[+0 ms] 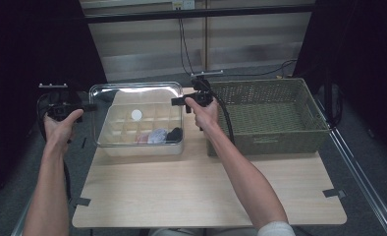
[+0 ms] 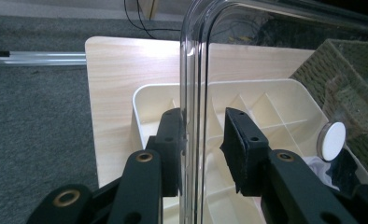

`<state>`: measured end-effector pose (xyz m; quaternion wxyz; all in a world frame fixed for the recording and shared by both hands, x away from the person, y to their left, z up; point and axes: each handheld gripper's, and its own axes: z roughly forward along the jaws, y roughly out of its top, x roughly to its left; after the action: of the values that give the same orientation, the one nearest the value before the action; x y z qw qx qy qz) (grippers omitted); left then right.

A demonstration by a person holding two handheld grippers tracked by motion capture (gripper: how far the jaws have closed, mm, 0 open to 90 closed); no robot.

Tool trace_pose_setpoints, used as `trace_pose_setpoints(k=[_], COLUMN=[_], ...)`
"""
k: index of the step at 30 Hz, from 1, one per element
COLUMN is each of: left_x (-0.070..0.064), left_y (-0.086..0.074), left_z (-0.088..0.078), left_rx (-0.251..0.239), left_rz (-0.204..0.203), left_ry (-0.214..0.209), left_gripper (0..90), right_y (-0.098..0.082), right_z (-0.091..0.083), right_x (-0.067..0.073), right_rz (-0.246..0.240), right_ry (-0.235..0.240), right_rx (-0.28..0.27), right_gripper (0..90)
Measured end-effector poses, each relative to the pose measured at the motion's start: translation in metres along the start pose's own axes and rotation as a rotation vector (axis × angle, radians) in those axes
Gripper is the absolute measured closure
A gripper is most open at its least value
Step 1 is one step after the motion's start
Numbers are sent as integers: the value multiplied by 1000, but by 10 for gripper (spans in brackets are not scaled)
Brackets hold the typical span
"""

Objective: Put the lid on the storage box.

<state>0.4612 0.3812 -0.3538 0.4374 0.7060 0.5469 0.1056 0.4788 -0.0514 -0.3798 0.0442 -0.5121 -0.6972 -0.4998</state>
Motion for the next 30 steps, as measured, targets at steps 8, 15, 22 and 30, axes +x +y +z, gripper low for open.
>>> trace_pose_setpoints(k=[8, 15, 22, 30], left_x=[4, 6, 10, 15], left_y=[-2, -1, -2, -3], left_z=[9, 18, 27, 39], left_rx=[19, 35, 52, 67], left_rz=[-11, -12, -29, -44], left_ry=[14, 33, 27, 24], left_gripper=[674, 656, 640, 619], right_y=[2, 2, 1, 0], right_z=[8, 17, 25, 33], right_x=[-6, -12, -18, -23], right_rz=[11, 20, 30, 42], right_ry=[-15, -35, -52, -72], right_rx=[13, 27, 34, 51], right_gripper=[650, 616, 586, 557])
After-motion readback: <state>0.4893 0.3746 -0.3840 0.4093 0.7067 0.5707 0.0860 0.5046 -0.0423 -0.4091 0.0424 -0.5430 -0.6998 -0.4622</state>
